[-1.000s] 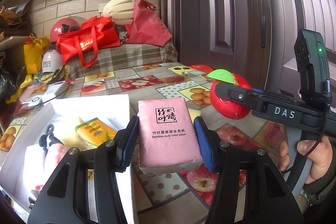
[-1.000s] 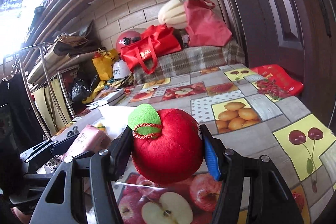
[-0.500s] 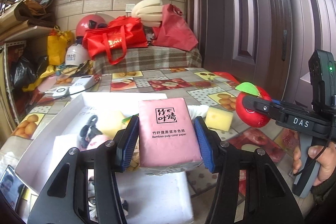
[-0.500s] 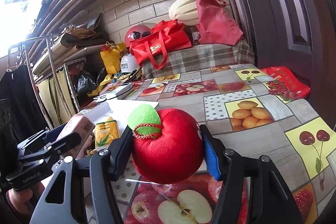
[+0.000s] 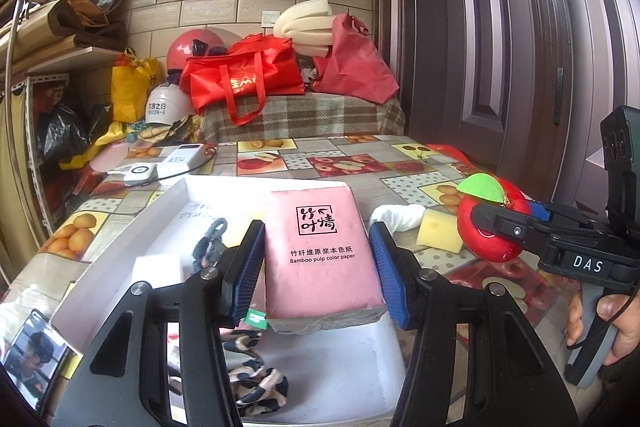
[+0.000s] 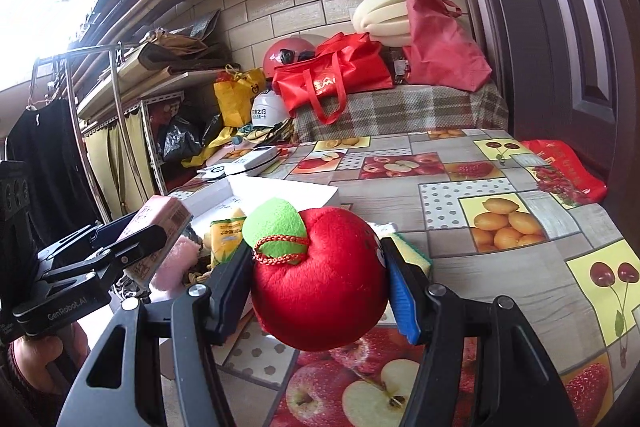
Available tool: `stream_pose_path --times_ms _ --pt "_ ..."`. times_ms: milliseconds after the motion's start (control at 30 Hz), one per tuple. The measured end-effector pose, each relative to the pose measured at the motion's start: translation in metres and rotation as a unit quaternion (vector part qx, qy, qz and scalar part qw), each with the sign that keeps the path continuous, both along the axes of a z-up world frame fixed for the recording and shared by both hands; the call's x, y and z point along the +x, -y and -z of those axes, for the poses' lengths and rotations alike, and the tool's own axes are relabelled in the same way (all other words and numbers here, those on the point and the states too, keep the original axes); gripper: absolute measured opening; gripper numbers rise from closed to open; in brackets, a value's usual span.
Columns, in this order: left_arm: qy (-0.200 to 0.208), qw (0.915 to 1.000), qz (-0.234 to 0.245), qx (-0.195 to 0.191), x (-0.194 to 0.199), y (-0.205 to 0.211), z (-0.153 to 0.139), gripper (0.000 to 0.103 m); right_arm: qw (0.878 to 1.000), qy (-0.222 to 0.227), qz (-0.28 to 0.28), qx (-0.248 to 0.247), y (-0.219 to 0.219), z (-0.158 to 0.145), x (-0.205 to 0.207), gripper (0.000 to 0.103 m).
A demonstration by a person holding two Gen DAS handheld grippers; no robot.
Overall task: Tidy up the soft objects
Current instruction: 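Carry the pink tissue pack and red apple plush toward the white box, then lower the pink tissue pack and apple plush into the box and open both tools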
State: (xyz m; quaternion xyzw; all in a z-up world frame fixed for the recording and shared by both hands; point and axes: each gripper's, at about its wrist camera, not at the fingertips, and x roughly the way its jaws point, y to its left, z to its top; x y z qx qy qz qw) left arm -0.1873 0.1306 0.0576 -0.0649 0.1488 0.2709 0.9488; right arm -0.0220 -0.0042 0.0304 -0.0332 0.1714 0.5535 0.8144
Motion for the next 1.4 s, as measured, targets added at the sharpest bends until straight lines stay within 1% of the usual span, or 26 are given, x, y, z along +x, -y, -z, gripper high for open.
stream_pose_path --times_ms 133,267,433,533,700,1033,1233,1400 --pt "0.002 0.9997 -0.025 -0.003 -0.013 -0.013 0.000 0.053 1.000 0.010 -0.017 -0.012 -0.010 0.001 -0.011 0.061" --pt "0.009 0.9979 -0.063 -0.014 -0.034 -0.033 0.002 0.053 0.998 0.020 -0.047 -0.026 -0.024 0.002 -0.027 0.061" --pt "0.019 0.9941 -0.103 -0.030 -0.056 -0.055 0.004 0.053 0.996 0.019 -0.076 -0.034 -0.039 0.004 -0.040 0.061" --pt "0.020 0.9928 -0.113 -0.034 -0.062 -0.060 0.005 0.053 0.995 0.016 -0.087 -0.040 -0.048 0.006 -0.045 0.061" --pt "0.012 0.9926 -0.116 -0.034 -0.061 -0.062 0.008 0.053 0.994 0.015 -0.100 -0.051 -0.059 0.009 -0.049 0.061" --pt "0.003 0.9921 -0.119 -0.042 -0.056 -0.063 0.011 0.053 0.990 0.035 -0.117 -0.064 -0.072 0.010 -0.064 0.061" --pt "-0.014 0.9918 -0.121 -0.038 -0.053 -0.068 0.013 0.053 0.987 0.047 -0.133 -0.072 -0.082 0.011 -0.071 0.061" --pt "-0.026 0.9913 -0.122 -0.042 -0.049 -0.076 0.015 0.053 0.983 0.053 -0.148 -0.091 -0.098 0.013 -0.077 0.061"
